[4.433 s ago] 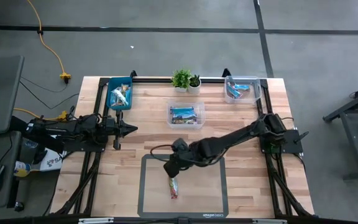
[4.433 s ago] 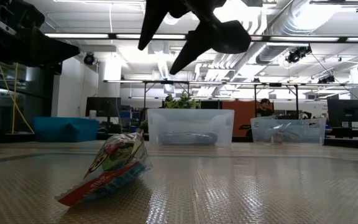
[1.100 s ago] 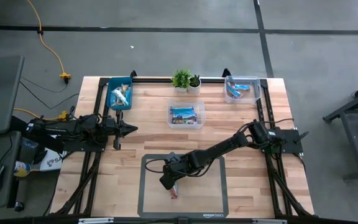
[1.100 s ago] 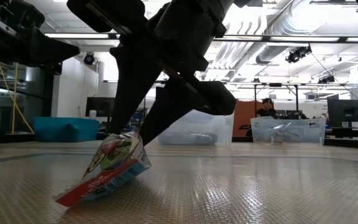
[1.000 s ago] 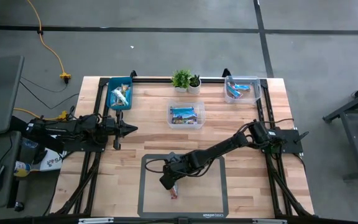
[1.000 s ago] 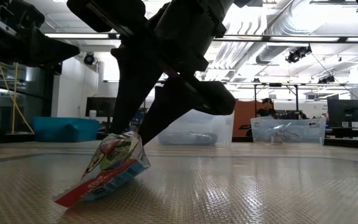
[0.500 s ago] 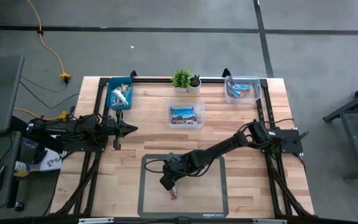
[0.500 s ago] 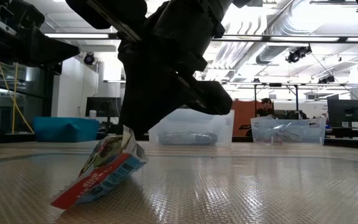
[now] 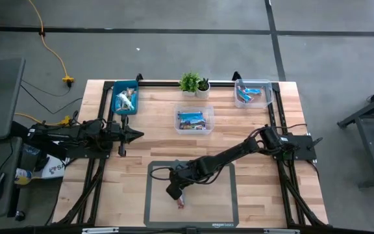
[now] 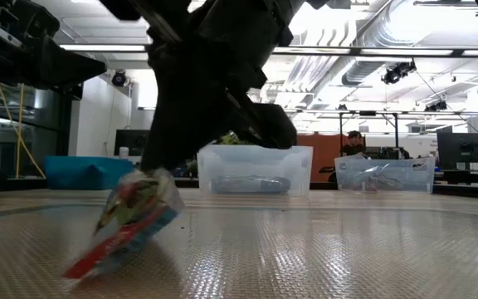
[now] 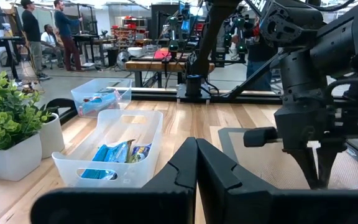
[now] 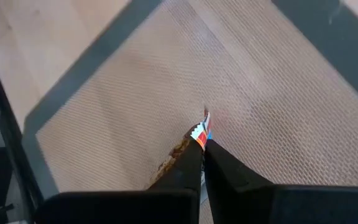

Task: Pick and place Granola Bars by type
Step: Put the red granola bar in the right transparent bin

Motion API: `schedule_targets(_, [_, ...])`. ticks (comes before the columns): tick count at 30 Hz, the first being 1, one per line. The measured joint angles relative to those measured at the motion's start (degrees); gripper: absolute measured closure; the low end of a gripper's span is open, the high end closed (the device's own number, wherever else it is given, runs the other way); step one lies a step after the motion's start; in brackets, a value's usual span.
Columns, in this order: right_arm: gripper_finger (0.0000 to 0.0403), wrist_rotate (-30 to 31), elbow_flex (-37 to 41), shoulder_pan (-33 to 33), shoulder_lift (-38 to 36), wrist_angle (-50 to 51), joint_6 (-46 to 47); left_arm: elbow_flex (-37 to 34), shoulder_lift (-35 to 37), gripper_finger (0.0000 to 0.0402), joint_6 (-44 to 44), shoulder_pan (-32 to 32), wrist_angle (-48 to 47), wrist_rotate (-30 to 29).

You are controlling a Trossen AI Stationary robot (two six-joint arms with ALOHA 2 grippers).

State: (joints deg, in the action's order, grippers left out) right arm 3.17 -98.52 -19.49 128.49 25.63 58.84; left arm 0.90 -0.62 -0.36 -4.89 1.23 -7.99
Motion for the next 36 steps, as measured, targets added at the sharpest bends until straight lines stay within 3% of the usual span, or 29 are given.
schedule_targets(17, [0.0402,5.6,-0.1,1.5,-9.9,-0.6,-6.5,0.0,0.0,0.0401,0.0,0.0,0.0,0.0])
schedule_targets(28, [0.0402,8.3,-0.1,1.4,-21.2,-0.7,-10.9,0.0,0.0,0.0401,0.0,0.0,0.0,0.0])
schedule_targets(36, [0.0402,15.6,-0.1,0.5,-30.5,-0.5,-15.7,0.0,0.0,0.0401,0.0,0.0,0.0,0.0])
